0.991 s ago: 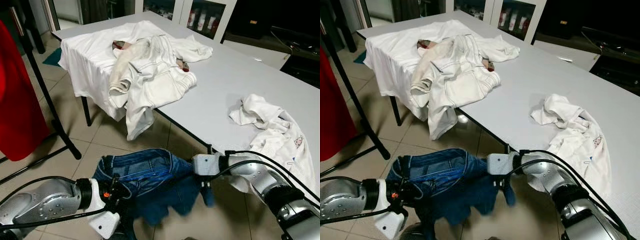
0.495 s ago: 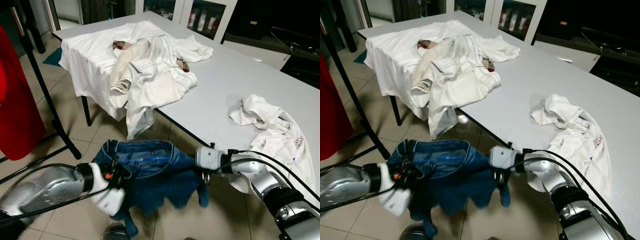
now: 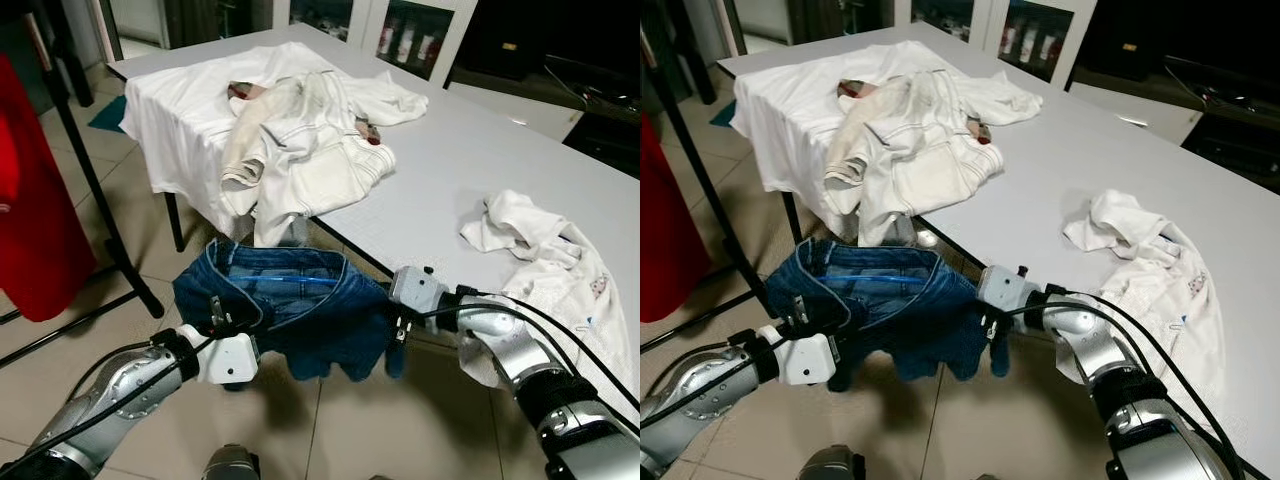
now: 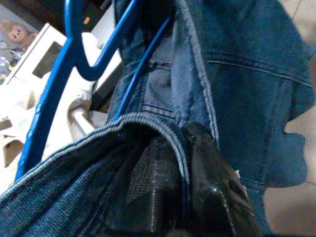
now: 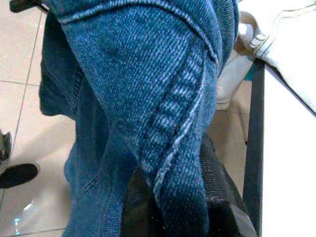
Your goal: Hang hanger
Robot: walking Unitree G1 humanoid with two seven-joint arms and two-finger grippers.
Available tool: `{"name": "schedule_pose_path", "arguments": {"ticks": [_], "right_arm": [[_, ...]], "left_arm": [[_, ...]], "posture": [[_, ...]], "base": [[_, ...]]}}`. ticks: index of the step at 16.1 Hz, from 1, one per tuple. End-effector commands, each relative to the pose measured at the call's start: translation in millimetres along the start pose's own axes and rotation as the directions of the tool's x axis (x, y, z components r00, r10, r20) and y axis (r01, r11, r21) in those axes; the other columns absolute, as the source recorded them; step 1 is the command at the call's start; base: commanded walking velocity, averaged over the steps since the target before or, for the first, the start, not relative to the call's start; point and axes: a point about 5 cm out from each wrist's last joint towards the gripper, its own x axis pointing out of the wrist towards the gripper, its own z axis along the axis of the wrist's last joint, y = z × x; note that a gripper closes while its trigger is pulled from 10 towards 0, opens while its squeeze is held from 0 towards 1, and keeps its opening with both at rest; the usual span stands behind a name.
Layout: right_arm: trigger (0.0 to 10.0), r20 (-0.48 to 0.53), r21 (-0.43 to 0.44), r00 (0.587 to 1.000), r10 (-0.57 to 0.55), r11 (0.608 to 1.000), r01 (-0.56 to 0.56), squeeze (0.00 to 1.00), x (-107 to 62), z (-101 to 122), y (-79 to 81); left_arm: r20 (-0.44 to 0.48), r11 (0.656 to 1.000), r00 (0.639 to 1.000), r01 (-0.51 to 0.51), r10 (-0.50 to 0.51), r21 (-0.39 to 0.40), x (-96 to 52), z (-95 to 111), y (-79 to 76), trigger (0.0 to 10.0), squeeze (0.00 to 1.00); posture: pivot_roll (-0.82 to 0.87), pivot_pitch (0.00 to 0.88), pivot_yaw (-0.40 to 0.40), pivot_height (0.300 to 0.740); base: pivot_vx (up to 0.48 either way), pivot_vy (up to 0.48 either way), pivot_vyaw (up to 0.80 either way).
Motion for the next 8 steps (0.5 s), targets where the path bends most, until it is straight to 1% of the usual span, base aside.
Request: {"name": "schedule_pose_path", "arguments": {"ticks": [1,3,4,5,6,7,8], "right_arm": [[0.0,0.028,0.0,0.997,-0.072,0.997,0.072,0.0,-8.4,3,-12.0],[0.0,0.032,-0.01,0.995,-0.099,0.995,0.099,0.0,-8.2,5,-14.8],[0.0,0.03,-0.026,0.992,-0.126,0.992,0.127,0.0,-7.3,5,-15.8],[0.0,0.029,-0.03,0.987,-0.156,0.987,0.157,0.0,-6.5,5,-16.3],[0.0,0.028,-0.03,0.985,-0.17,0.985,0.171,0.0,-6.3,4,-16.4],[0.0,0.035,-0.028,0.981,-0.191,0.981,0.192,0.0,-5.4,4,-15.5],[0.0,0.042,-0.03,0.977,-0.207,0.978,0.208,0.0,-4.9,5,-15.0]], "left_arm": [[-0.009,1.0,1.0,-0.014,0.014,0.009,-3.7,-2,5.5,10.0,1.0],[-0.002,0.998,1.0,-0.019,0.019,0.054,-4.6,0,11.1,10.0,1.0],[-0.003,0.998,0.998,-0.055,0.055,0.043,-3.5,1,15.8,10.0,1.0],[-0.004,0.994,0.994,-0.11,0.11,0.01,-1.0,2,19.1,10.0,1.0],[-0.004,0.991,0.991,-0.137,0.136,-0.013,0.3,3,20.2,10.0,0.96],[0.005,0.979,0.983,-0.185,0.186,-0.09,3.8,6,19.8,10.0,0.0],[0.015,0.963,0.975,-0.216,0.221,-0.161,6.7,9,18.4,10.0,0.0]], "posture": [[0.22,0.0,-0.121,0.71],[0.23,0.0,-0.12,0.71],[0.23,0.0,-0.116,0.71],[0.23,0.0,-0.116,0.71],[0.23,0.0,-0.116,0.71],[0.23,0.0,-0.116,0.71],[0.22,0.001,-0.115,0.71]], "base": [[0.0,0.0,0.0],[0.0,0.0,0.0],[0.0,0.0,0.0],[0.0,0.0,0.0],[0.0,0.0,0.0],[0.0,0.0,0.0],[0.0,0.0,0.0]]}}
